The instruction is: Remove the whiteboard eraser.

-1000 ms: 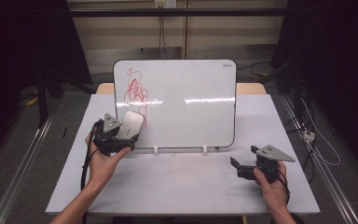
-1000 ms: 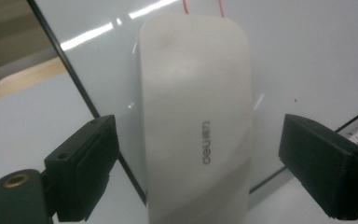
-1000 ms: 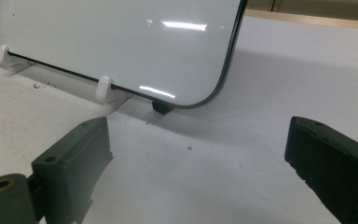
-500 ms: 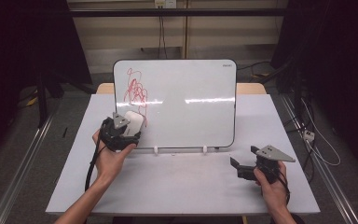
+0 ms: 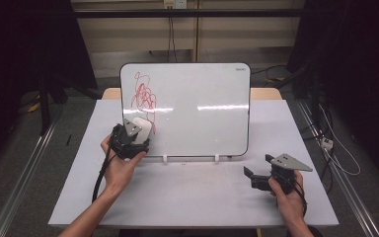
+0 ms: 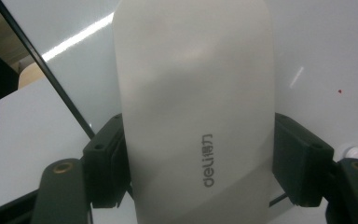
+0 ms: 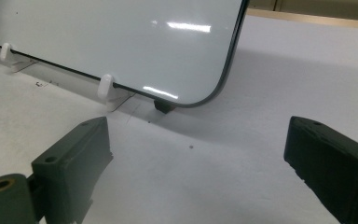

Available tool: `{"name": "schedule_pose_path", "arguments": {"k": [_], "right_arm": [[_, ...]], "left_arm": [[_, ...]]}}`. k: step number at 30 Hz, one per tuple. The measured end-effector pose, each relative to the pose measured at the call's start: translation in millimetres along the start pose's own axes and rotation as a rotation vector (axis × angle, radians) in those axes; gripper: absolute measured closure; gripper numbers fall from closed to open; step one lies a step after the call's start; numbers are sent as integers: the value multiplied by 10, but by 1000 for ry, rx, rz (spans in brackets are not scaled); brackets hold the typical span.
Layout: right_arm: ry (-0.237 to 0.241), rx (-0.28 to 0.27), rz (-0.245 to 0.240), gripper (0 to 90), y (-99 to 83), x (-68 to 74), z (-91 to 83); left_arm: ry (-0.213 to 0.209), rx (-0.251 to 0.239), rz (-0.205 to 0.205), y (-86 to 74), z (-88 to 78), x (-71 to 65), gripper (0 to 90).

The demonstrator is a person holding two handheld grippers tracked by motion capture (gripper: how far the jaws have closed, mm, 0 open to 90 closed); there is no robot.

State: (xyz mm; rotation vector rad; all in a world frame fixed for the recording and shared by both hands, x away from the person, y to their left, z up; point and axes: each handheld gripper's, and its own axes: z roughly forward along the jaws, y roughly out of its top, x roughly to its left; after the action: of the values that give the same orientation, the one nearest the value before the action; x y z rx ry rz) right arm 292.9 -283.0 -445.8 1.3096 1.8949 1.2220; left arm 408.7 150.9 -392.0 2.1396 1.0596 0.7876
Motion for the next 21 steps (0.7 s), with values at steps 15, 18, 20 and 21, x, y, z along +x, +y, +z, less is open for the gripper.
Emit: {"name": "schedule_pose_path", "arguments": {"k": [15,18,20,21], "right_arm": [[3,0,6,75,-1,-7,-3],[3,0,6,75,-1,-6,-1],[3,0,6,75,-1,-6,1],[3,0,6,75,-1,-6,1]], "left_arm": [[-17,-10,-19,-13,-26,18,300],[-19,-12,-25,-15,-27,19,301],[-21,-16,-27,-20,-29,21,301],[-22,-18,-28,-22,-30,22,301]]}}
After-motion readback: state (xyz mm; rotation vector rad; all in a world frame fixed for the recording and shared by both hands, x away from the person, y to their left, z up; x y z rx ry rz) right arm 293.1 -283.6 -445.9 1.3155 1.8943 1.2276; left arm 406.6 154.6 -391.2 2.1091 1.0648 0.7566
